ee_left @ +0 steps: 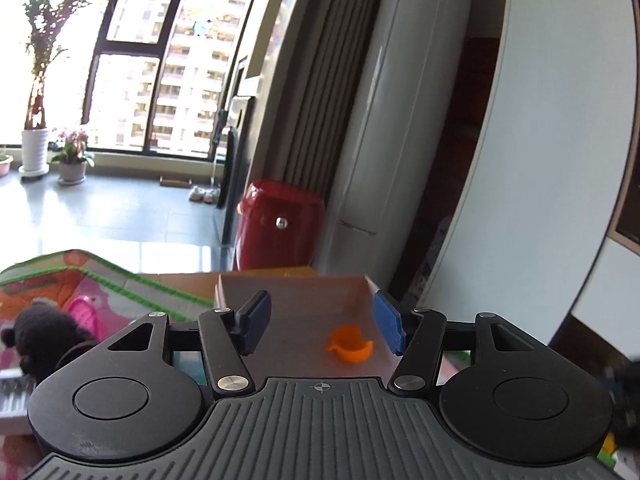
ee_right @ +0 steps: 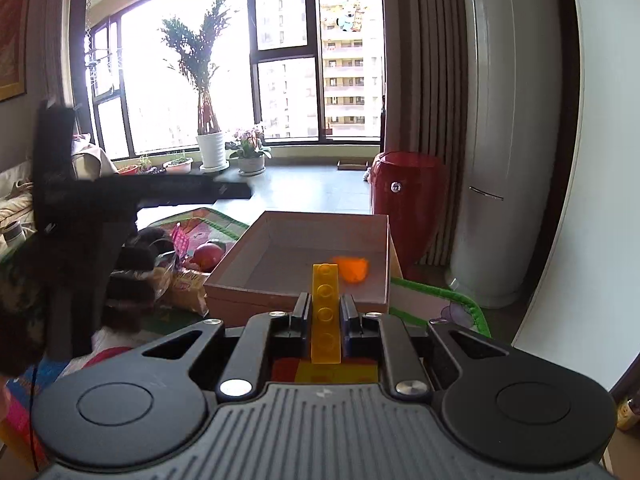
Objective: Organize objects
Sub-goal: 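Carry the orange cup and yellow brick into the pink box and release both, then grasp the packaged bread roll with the left gripper while the right gripper grasps the white charger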
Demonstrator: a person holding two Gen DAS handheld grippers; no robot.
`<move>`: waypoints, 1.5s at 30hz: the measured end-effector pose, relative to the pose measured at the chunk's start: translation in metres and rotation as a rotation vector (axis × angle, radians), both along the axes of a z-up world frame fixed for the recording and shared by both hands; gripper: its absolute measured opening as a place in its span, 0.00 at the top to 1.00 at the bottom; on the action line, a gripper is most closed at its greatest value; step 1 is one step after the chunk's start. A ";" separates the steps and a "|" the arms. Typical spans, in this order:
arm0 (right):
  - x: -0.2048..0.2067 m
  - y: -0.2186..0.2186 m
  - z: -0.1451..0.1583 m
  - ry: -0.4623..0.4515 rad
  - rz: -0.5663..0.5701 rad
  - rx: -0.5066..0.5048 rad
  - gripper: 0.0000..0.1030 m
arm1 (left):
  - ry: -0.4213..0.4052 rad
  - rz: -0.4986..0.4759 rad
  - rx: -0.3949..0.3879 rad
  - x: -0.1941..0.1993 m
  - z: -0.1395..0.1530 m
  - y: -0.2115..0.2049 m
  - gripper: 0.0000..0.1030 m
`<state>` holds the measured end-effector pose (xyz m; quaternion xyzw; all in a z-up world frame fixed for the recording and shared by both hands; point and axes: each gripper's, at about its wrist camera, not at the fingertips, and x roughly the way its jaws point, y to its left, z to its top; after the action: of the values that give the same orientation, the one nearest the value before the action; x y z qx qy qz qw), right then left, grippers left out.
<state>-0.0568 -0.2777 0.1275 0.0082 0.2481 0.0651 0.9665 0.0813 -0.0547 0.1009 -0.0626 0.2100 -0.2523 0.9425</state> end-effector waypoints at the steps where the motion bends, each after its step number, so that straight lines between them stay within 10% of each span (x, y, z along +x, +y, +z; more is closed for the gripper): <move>1: 0.010 0.000 0.003 -0.006 0.003 0.003 0.86 | 0.009 -0.015 0.016 -0.012 -0.007 0.008 0.40; 8: 0.101 0.023 0.018 -0.045 0.014 0.026 0.77 | 0.120 0.020 0.130 -0.077 -0.056 0.055 0.40; 10: 0.119 0.030 0.016 -0.051 0.002 0.037 0.12 | 0.149 0.050 0.137 -0.090 -0.062 0.070 0.40; 12: 0.124 0.030 0.015 -0.091 -0.023 0.072 0.00 | 0.163 0.081 0.136 -0.095 -0.066 0.080 0.40; 23: 0.053 0.047 -0.076 -0.091 -0.052 0.063 0.00 | 0.020 0.147 0.231 -0.072 -0.056 0.095 0.39; 28: 0.037 0.057 -0.117 0.068 0.090 0.189 0.00 | -0.042 0.105 0.358 -0.065 -0.066 0.089 0.39; 31: 0.024 0.060 -0.103 -0.054 0.072 0.140 0.00 | -0.069 0.064 0.465 -0.060 -0.069 0.086 0.39; 35: 0.038 0.071 -0.109 0.027 0.121 0.100 0.00 | -0.089 0.020 0.541 -0.042 -0.065 0.088 0.39; 45: 0.051 0.063 -0.116 0.159 0.177 0.140 0.00 | 0.012 -0.008 0.481 0.027 -0.070 0.085 0.25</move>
<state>-0.0061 -0.2148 0.0116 0.0586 0.3186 0.1665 0.9313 0.1083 0.0304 0.0312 0.1633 0.2698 -0.1984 0.9280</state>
